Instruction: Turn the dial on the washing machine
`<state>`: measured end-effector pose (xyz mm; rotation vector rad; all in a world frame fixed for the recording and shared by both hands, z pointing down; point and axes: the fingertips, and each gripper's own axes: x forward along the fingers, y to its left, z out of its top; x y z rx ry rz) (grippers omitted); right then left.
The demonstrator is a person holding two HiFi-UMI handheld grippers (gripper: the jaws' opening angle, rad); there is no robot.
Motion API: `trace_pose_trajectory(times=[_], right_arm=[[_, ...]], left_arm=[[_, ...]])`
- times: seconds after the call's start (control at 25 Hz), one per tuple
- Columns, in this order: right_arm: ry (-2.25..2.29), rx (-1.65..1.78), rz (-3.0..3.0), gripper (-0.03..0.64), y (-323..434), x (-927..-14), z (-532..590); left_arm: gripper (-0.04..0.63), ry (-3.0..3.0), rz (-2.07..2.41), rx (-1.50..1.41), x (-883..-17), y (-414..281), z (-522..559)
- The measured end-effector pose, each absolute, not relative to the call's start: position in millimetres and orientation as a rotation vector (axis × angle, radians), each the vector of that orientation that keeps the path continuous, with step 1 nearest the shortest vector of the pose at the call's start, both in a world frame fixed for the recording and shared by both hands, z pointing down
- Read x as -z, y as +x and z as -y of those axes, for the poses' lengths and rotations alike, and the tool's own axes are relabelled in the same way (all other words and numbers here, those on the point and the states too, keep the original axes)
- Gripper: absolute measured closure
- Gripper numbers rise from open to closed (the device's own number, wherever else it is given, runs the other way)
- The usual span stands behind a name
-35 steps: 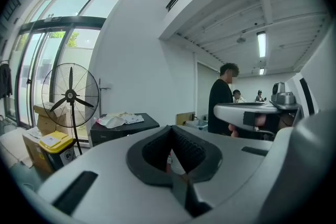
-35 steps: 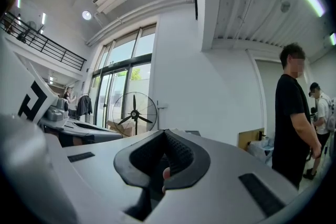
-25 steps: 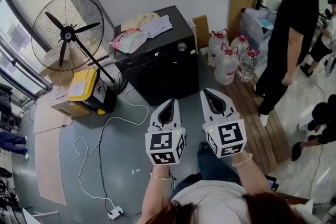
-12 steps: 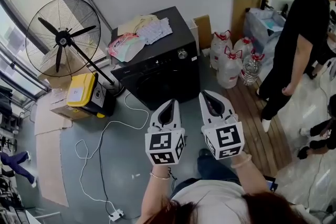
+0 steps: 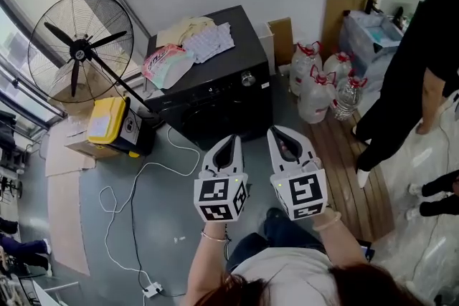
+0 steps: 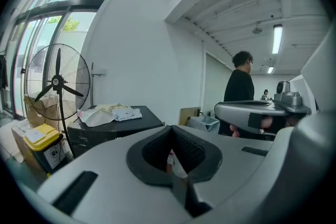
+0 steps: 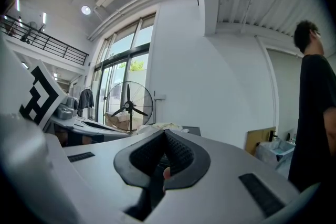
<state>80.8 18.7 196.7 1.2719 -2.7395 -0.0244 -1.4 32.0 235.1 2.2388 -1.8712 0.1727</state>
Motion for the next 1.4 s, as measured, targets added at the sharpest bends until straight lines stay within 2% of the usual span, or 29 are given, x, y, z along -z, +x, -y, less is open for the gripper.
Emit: trace_pose_trajectory(times=[0.72,1.4], right_arm=[[1.247,0.101,2.668,0.595,39.7,-243.9,76.6],[1.286,0.180,2.554,0.594,-15.7,-338.4,181.9]], left_arm=[[0.581,2.302,1.834,-0.210,-277.1,-32.3,58.1],[0.581,2.281,1.880,-0.253,-373.9,-111.3,145.0]])
